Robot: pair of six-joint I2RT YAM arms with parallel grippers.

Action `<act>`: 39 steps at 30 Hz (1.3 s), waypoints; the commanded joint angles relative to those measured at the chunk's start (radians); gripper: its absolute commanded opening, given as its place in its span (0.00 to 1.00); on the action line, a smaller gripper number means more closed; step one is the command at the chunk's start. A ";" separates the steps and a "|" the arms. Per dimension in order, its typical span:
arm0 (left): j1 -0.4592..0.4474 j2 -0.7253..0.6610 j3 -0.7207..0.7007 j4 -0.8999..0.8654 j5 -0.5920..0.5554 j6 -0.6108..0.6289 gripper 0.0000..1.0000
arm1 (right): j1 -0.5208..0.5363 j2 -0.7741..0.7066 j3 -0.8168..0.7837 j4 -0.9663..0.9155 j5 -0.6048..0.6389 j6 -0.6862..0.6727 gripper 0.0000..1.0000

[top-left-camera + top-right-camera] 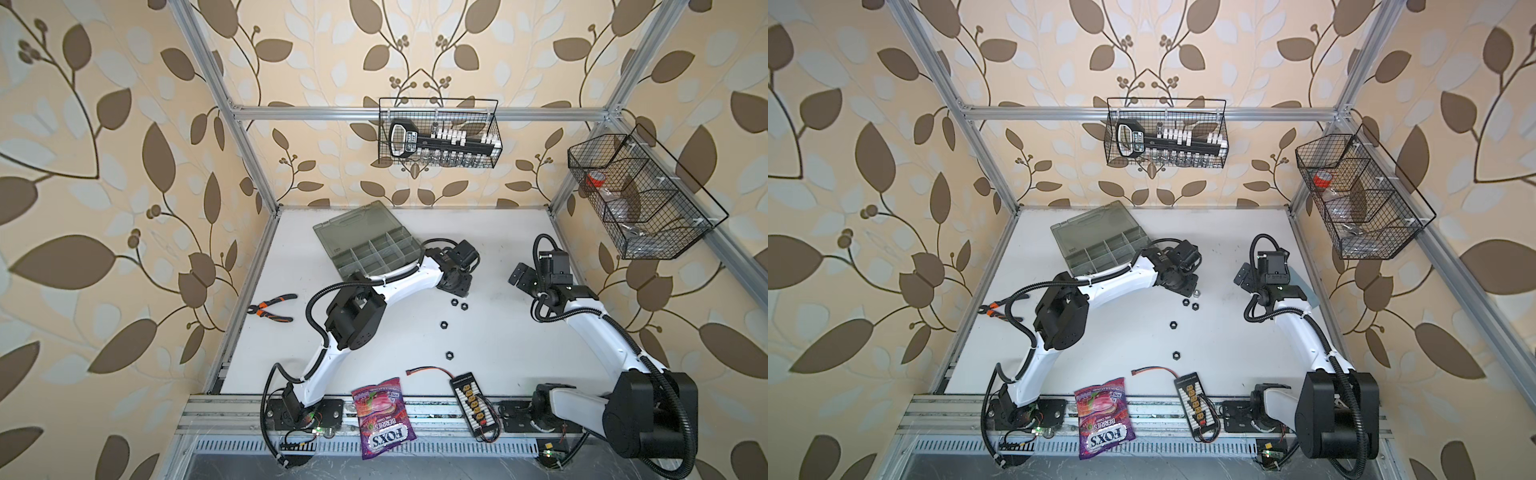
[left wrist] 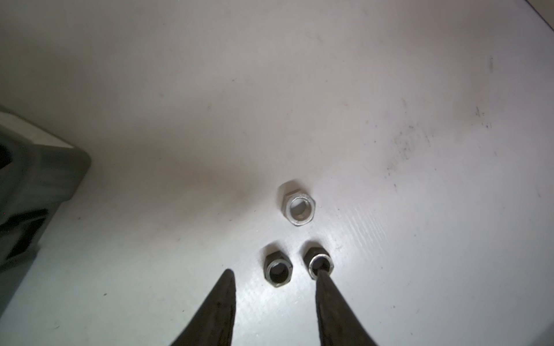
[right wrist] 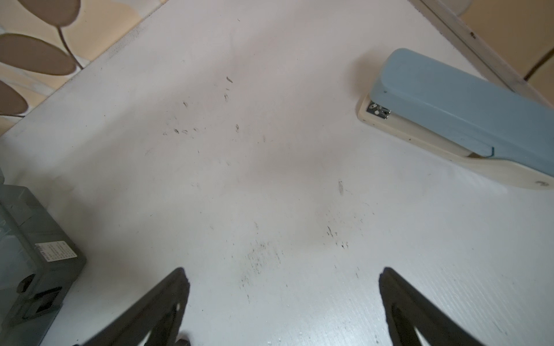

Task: Sort the screws and nuts into containers
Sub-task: Pick up the nut at the center of the table.

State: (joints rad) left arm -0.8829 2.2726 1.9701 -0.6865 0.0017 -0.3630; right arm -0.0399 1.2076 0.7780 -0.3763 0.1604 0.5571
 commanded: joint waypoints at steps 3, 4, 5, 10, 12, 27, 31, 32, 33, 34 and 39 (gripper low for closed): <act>-0.011 0.077 0.144 -0.090 -0.003 0.041 0.45 | -0.004 -0.008 0.002 -0.023 0.000 0.002 1.00; -0.011 0.093 0.160 -0.097 -0.003 0.045 0.45 | -0.004 -0.008 0.001 -0.022 0.000 0.002 1.00; -0.013 0.108 0.176 -0.104 -0.003 0.048 0.45 | -0.003 -0.008 0.001 -0.021 0.000 0.002 1.00; -0.019 0.173 0.233 -0.120 0.010 0.068 0.46 | -0.003 -0.017 -0.003 -0.016 -0.003 0.005 0.99; -0.021 0.196 0.255 -0.129 0.012 0.074 0.47 | -0.004 -0.019 -0.003 -0.016 0.001 0.004 1.00; -0.032 0.285 0.341 -0.189 0.006 0.114 0.45 | -0.005 -0.023 -0.008 -0.007 -0.006 0.010 1.00; -0.037 0.296 0.353 -0.206 -0.010 0.125 0.40 | -0.007 -0.022 -0.008 -0.004 -0.004 0.008 0.99; -0.039 0.297 0.354 -0.209 -0.015 0.130 0.40 | -0.006 -0.021 -0.008 -0.004 -0.005 0.008 1.00; -0.040 0.301 0.357 -0.214 -0.018 0.135 0.40 | -0.007 -0.019 -0.005 -0.004 -0.005 0.009 1.00; -0.042 0.304 0.361 -0.219 -0.021 0.139 0.40 | -0.007 -0.017 -0.006 -0.003 -0.007 0.009 0.99; -0.048 0.332 0.401 -0.260 -0.034 0.159 0.39 | -0.007 -0.013 -0.005 -0.001 -0.009 0.013 1.00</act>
State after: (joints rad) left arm -0.9180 2.5729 2.3398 -0.8749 -0.0132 -0.2340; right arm -0.0418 1.2037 0.7780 -0.3759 0.1577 0.5579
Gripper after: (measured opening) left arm 0.392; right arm 0.995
